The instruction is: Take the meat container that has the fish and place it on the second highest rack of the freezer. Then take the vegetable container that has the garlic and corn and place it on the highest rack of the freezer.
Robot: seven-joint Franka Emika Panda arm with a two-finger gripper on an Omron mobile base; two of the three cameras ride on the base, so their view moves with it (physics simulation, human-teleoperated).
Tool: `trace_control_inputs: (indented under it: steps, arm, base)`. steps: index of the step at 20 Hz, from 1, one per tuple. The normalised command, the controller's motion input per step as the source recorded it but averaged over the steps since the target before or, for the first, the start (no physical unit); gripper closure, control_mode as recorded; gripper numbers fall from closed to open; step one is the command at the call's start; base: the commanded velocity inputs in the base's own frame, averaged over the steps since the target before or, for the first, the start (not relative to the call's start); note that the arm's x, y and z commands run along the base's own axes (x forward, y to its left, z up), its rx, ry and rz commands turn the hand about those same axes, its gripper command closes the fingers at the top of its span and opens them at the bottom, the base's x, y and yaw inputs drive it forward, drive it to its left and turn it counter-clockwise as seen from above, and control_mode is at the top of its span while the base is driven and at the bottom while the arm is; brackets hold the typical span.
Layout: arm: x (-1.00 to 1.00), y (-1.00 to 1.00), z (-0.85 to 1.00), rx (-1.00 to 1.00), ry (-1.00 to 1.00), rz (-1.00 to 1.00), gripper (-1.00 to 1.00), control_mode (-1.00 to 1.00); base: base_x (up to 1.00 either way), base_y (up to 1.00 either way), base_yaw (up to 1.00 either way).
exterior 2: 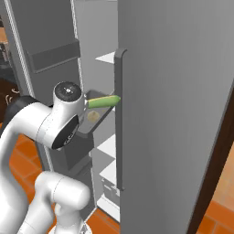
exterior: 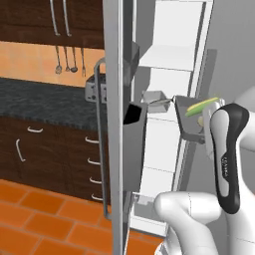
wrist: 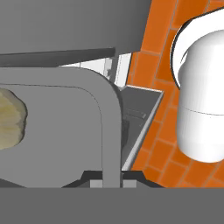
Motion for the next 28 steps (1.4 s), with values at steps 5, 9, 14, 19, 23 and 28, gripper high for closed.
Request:
trace_control_inputs:
  steps: [5,9,14,19,23,28]
  arm:
    - [0.0,0.0,0.0,0.0,0.0,0.0,1.0,1.0]
    - [0.0,0.0,0.0,0.0,0.0,0.0,1.0,1.0]
    - [0.0,0.0,0.0,0.0,0.0,0.0,1.0,1.0]
    - [0.0,0.0,0.0,0.0,0.0,0.0,1.0,1.0]
    - [0.0,0.0,0.0,0.0,0.0,0.0,1.0,1.0]
    - [0.0,0.0,0.0,0.0,0.0,0.0,1.0,1.0]
  base:
    - [0.47,0.0,0.0]
    - [0.43,0.02,0.0]
    - [0.03,0.15,0.05]
    - [-0.14,0.25,0.16]
    - [-0.33,0.13,0.26]
    - [-0.19,0.05,0.21]
